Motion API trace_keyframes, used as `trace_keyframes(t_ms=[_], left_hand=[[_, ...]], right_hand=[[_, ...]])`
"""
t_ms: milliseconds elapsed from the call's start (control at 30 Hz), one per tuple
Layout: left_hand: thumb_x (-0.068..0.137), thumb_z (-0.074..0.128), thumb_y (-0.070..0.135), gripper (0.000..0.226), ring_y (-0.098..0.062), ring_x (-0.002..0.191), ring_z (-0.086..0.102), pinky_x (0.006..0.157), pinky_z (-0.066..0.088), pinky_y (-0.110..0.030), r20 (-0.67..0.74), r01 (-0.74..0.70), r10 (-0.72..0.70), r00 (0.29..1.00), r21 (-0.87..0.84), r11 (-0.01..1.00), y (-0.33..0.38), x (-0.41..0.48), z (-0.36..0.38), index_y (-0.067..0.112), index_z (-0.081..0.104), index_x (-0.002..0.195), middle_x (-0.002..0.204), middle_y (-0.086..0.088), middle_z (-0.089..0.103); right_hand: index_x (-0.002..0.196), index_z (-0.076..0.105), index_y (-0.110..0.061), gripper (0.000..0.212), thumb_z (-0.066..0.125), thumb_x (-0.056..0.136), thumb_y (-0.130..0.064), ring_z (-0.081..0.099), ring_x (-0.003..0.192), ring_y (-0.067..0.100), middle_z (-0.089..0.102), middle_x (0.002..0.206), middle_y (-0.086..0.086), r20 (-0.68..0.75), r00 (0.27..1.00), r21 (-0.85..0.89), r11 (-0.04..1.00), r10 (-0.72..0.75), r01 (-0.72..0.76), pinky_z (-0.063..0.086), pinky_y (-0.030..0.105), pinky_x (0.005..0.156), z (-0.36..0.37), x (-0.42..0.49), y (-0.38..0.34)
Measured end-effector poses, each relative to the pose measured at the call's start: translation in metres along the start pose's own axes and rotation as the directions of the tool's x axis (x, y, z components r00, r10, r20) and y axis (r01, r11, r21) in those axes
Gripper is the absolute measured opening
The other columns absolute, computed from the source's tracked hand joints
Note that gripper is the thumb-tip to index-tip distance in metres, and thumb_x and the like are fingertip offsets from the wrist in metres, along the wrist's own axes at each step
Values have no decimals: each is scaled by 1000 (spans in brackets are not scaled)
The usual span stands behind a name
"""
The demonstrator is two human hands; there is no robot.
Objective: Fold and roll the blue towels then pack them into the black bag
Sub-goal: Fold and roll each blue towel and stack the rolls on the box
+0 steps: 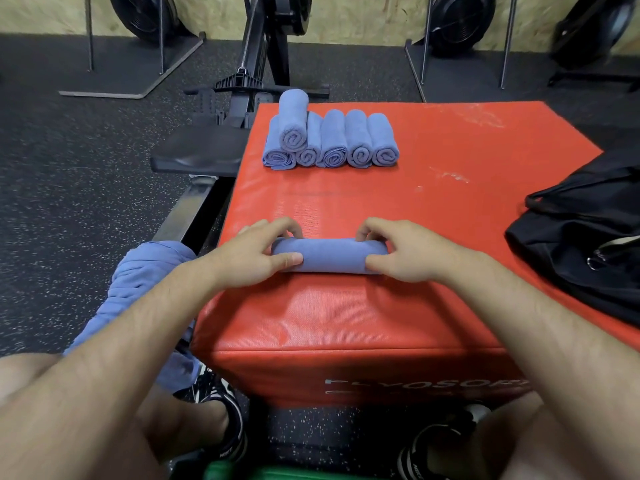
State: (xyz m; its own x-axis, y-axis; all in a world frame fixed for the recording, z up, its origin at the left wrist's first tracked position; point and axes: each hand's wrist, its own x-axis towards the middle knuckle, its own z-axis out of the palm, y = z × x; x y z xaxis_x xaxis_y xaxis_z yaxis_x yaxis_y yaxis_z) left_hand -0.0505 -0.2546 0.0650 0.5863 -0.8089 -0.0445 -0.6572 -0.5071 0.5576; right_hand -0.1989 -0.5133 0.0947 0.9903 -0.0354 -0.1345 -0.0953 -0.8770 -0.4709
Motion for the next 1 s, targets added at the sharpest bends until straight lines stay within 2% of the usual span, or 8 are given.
trace_keyframes(t_ms=[100, 267, 333, 433, 667, 833, 900, 1000], left_hand=[[87, 48, 58, 36, -15, 106, 45, 97, 41, -48, -153, -135, 154, 976, 126, 983, 4, 4, 4, 33, 55, 112, 114, 10, 54], [97, 48, 32, 21, -16, 108, 53, 86, 41, -43, -246, -236, 299, 922, 255, 937, 9, 14, 5, 34, 61, 113, 117, 17, 59], [98, 47, 41, 25, -17, 112, 54, 85, 38, -39, -241, -206, 276, 930, 281, 937, 10, 18, 7, 33, 62, 116, 119, 15, 62], [86, 49, 72, 61, -15, 121, 49, 90, 34, -35, -122, -122, 167, 978, 311, 943, 2, 24, 9, 34, 52, 133, 130, 12, 58], [73, 48, 82, 79, -18, 124, 48, 100, 39, -44, -64, -50, 69, 996, 259, 964, -4, 33, 13, 39, 41, 140, 134, 9, 55], [75, 82, 54, 66, 0, 120, 52, 106, 41, -31, -123, -65, 61, 991, -31, 997, 10, 31, -8, 36, 52, 131, 129, 19, 58], [75, 86, 43, 57, 7, 111, 55, 97, 41, -12, -218, -82, 50, 975, -142, 986, 22, 27, -22, 35, 57, 123, 120, 22, 62], [74, 86, 38, 47, 12, 107, 57, 89, 37, -3, -334, -115, 24, 942, -253, 961, 38, 21, -40, 37, 61, 114, 113, 28, 64]], right_hand=[[111, 65, -25, 45, 48, 73, -41, 48, 105, 20, 60, 111, -2, -105, 992, -98, 993, -76, 65, 42, 34, 98, 5, 6, 3], [109, 63, -29, 37, 50, 77, -15, 52, 104, 21, 55, 110, -4, -238, 958, -51, 988, -156, 148, 44, 39, 97, 8, 13, -5], [110, 62, -29, 33, 50, 79, -26, 55, 106, 23, 59, 112, -5, -227, 961, -119, 984, -159, 135, 46, 44, 96, 8, 16, -5], [131, 54, -29, 53, 64, 81, -46, 52, 119, 22, 57, 128, -5, -130, 986, -207, 975, -103, 75, 44, 43, 102, 8, 23, 1], [140, 49, -29, 67, 74, 78, -33, 53, 120, 25, 55, 128, 1, -93, 994, -66, 997, -53, 47, 40, 39, 107, 15, 39, 11], [128, 57, -27, 58, 75, 73, -32, 54, 112, 13, 57, 119, -4, -188, 979, 62, 993, -84, 98, 41, 27, 101, -7, 35, 11], [121, 59, -28, 53, 75, 71, -33, 56, 108, 10, 61, 117, -7, -273, 958, 141, 981, -92, 135, 45, 27, 97, -22, 30, 8], [116, 60, -31, 47, 83, 76, -24, 58, 92, 6, 63, 111, -14, -382, 923, 296, 939, -50, 174, 49, 16, 82, -43, 21, 1]])
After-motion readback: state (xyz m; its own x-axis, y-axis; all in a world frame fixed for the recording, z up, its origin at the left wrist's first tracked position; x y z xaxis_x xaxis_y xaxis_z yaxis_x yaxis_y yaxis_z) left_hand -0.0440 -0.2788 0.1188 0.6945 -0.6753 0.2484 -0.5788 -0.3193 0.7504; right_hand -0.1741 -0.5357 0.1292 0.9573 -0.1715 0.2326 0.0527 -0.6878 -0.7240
